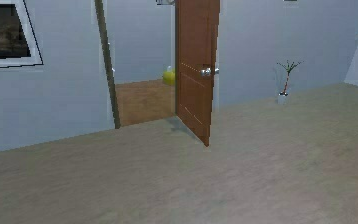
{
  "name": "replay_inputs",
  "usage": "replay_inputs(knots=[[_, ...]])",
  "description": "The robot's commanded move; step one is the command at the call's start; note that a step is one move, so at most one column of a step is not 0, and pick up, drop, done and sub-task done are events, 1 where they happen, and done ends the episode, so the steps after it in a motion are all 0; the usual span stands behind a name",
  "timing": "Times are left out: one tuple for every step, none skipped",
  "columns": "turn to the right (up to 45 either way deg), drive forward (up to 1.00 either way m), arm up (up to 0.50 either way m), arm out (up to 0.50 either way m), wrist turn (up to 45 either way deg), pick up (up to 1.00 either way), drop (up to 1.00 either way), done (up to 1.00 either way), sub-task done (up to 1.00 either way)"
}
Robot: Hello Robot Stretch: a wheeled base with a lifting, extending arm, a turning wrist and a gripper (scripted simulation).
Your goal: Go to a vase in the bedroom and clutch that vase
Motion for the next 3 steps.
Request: replay_inputs(knots=[[0.0, 0.00, 0.00, 0.00, 45.0, 0.00, 0.00, 0.00, 0.00], [0.0, 0.00, 0.00, 0.00, 45.0, 0.00, 0.00, 0.00, 0.00], [0.0, 0.00, 0.00, 0.00, 45.0, 0.00, 0.00, 0.00, 0.00]])
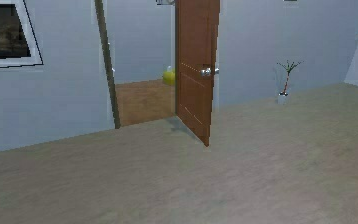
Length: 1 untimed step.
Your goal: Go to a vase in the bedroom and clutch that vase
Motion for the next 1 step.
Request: replay_inputs(knots=[[0.0, 0.00, 0.00, 0.00, 18.0, 0.00, 0.00, 0.00, 0.00]])
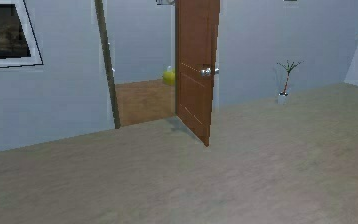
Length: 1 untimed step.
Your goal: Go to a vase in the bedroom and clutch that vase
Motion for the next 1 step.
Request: replay_inputs(knots=[[0.0, 0.00, -0.26, 0.00, 0.0, 0.00, 0.00, 0.00, 0.00]])
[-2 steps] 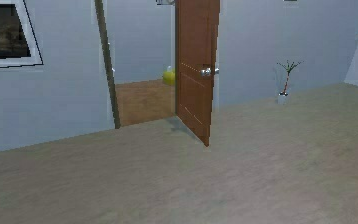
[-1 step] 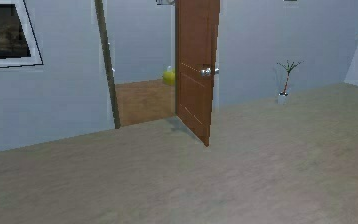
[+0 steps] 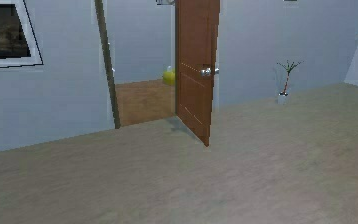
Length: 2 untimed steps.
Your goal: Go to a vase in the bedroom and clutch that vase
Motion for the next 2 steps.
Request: replay_inputs(knots=[[0.0, 0.00, 0.00, 0.00, 0.0, 1.00, 0.00, 0.00, 0.00], [0.0, 0.00, 0.10, 0.00, 0.0, 0.00, 0.00, 0.00, 0.00]])
